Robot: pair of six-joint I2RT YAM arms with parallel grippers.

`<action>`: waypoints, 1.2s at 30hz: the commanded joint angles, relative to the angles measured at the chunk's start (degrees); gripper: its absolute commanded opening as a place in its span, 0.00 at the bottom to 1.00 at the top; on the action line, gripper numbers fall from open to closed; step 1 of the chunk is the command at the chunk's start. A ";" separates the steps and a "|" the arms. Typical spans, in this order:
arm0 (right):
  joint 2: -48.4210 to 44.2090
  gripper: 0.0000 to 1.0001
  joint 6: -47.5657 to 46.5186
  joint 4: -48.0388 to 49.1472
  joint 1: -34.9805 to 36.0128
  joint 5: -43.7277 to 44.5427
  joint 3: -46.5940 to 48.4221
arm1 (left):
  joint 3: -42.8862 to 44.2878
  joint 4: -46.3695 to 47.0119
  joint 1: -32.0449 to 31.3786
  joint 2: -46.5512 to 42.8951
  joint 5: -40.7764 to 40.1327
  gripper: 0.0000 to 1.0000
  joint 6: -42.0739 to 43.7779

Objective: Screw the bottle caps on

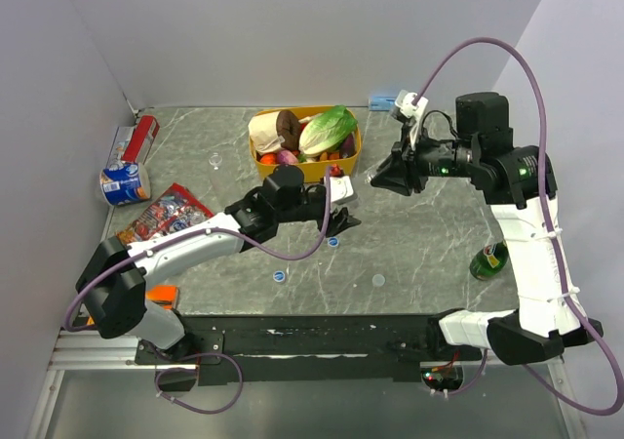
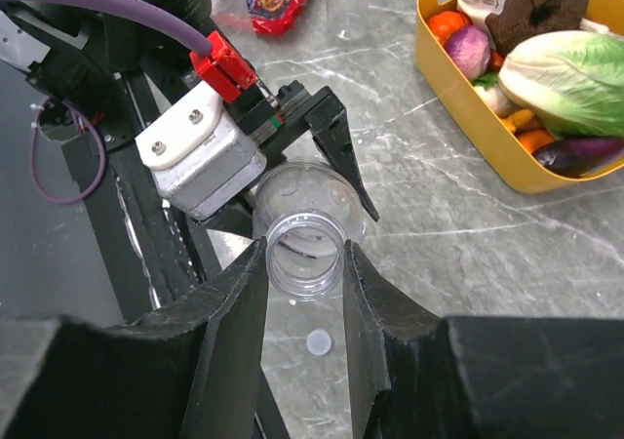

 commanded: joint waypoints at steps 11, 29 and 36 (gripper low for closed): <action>-12.89 0.88 -23.22 -0.54 -9.39 4.81 -16.37 | -6.27 3.25 1.74 -9.20 -3.02 0.01 -2.83; -17.12 0.69 -52.98 16.41 11.52 21.42 -64.99 | -7.24 5.71 4.82 -13.78 -5.31 0.01 -13.64; -13.95 0.65 -50.78 22.57 14.25 20.46 -69.92 | -6.80 4.83 4.99 -13.52 -4.96 0.02 -13.90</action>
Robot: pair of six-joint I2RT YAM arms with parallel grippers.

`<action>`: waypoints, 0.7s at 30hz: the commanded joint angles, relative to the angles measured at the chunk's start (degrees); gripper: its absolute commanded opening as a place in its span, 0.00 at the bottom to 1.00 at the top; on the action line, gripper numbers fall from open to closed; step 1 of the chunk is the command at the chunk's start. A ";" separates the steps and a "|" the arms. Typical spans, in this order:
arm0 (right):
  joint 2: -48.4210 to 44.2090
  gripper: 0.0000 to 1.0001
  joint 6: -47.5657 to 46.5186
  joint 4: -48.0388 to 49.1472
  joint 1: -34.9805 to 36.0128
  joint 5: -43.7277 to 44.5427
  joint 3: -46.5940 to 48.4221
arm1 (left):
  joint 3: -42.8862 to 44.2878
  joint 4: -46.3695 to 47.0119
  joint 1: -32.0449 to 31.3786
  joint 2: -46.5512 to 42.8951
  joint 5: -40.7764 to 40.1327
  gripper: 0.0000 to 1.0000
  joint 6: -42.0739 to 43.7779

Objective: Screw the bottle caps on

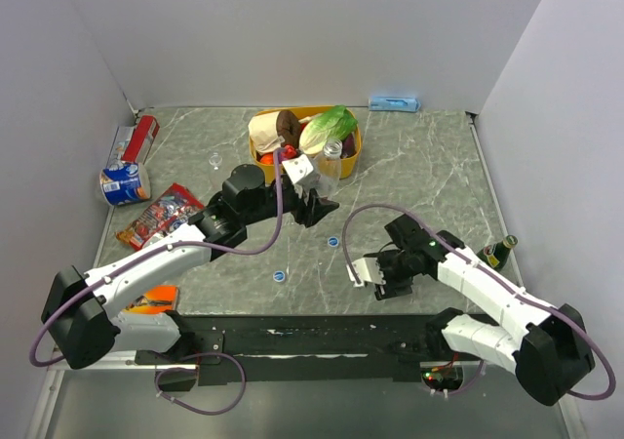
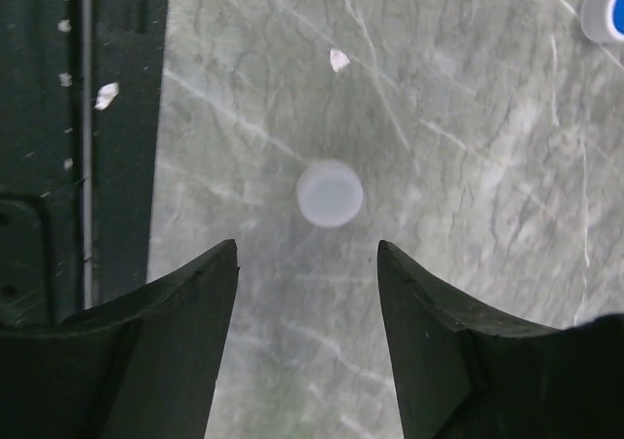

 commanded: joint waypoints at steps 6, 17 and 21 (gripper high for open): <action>2.93 0.63 2.25 9.71 1.71 -0.13 -3.83 | -0.31 2.93 0.65 -0.69 0.00 0.04 -2.08; 6.88 0.57 4.02 12.71 1.71 0.13 -4.63 | -1.36 3.89 1.35 -0.78 -0.35 0.06 -2.34; 8.21 0.55 3.31 12.71 1.71 -0.04 -4.63 | -1.80 4.42 1.52 -0.60 -0.61 0.07 -2.34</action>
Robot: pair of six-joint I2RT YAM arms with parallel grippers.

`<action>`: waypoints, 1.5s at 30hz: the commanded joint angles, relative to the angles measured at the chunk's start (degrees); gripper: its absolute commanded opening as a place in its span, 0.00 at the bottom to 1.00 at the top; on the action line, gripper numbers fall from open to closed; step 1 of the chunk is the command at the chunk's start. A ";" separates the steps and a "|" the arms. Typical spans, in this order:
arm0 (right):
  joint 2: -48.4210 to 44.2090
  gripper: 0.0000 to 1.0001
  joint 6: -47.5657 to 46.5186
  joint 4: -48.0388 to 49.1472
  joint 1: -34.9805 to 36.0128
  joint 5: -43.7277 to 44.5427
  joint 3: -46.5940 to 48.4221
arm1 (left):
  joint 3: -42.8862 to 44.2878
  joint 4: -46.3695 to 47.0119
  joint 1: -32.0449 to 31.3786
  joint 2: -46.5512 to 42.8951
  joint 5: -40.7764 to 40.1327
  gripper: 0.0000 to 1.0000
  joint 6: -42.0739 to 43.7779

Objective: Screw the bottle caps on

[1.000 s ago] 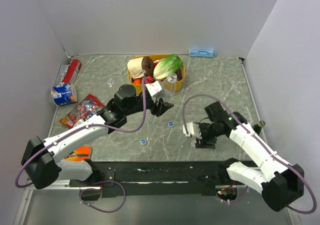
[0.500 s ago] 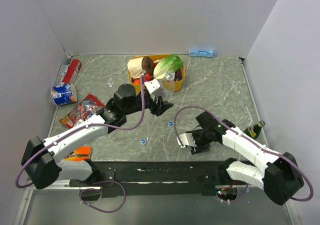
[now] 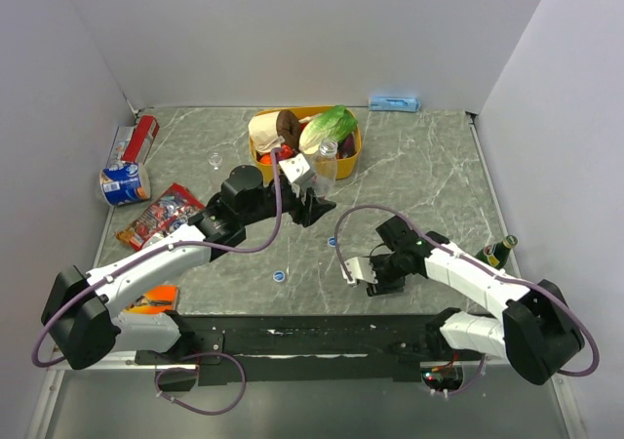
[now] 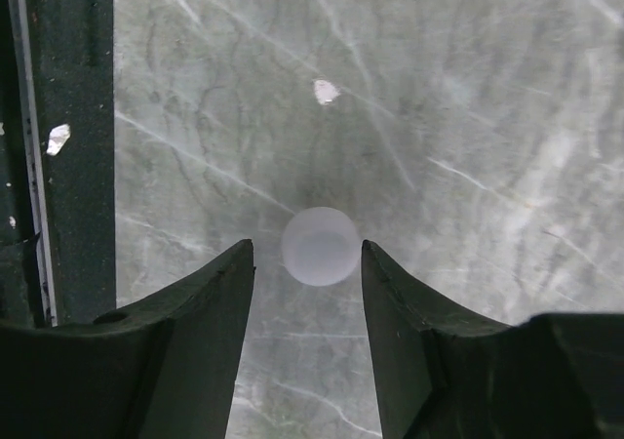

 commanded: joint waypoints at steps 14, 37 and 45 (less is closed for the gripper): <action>4.22 0.51 -1.13 1.48 0.27 0.35 0.14 | -0.36 3.84 0.87 0.02 -0.76 0.08 -0.53; 2.99 0.34 2.64 -1.60 -0.96 -0.61 5.15 | -0.54 3.75 1.05 0.19 -0.94 0.09 0.17; 8.16 0.33 19.42 -9.76 -9.04 -18.78 17.79 | 0.51 2.17 1.13 0.89 -0.85 0.08 0.96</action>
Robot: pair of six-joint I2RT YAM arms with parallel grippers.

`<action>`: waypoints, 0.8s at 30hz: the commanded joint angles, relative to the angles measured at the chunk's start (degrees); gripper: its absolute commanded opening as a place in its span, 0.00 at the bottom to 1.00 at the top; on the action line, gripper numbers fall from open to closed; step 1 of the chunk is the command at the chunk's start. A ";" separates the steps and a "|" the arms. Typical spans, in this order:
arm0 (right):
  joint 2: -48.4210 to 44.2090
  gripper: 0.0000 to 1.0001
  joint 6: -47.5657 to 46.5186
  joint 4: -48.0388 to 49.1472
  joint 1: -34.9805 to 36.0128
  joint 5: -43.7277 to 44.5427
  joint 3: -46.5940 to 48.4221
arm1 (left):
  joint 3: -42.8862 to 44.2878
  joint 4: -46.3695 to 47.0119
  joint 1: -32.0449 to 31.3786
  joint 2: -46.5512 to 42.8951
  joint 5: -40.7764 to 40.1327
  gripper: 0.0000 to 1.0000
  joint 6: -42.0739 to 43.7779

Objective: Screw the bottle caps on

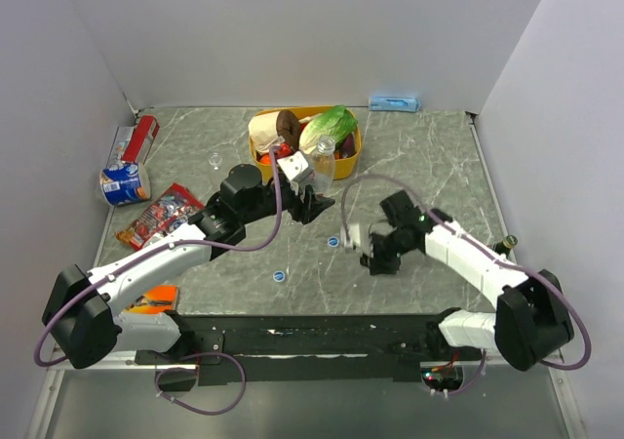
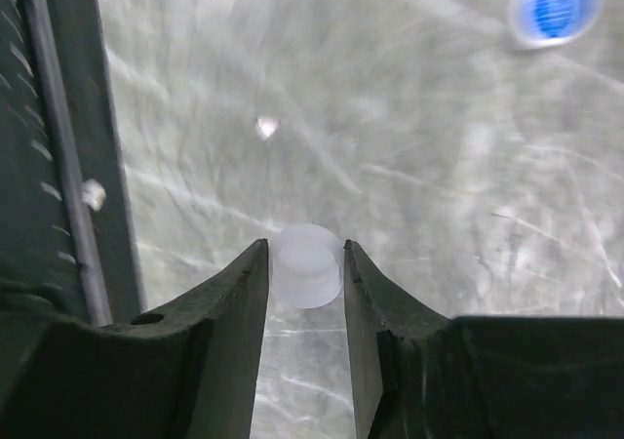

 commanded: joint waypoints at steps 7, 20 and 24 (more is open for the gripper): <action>26.94 0.62 12.08 -20.52 -11.73 -24.63 23.75 | 3.63 -2.81 0.26 1.56 0.29 0.08 1.56; 8.73 1.00 20.34 7.18 -22.66 -16.16 16.51 | 4.60 -3.34 0.61 2.35 -0.15 0.09 1.56; -0.84 0.79 11.98 10.18 -12.04 -8.35 8.58 | 4.69 -4.40 0.88 2.26 -0.77 0.09 1.56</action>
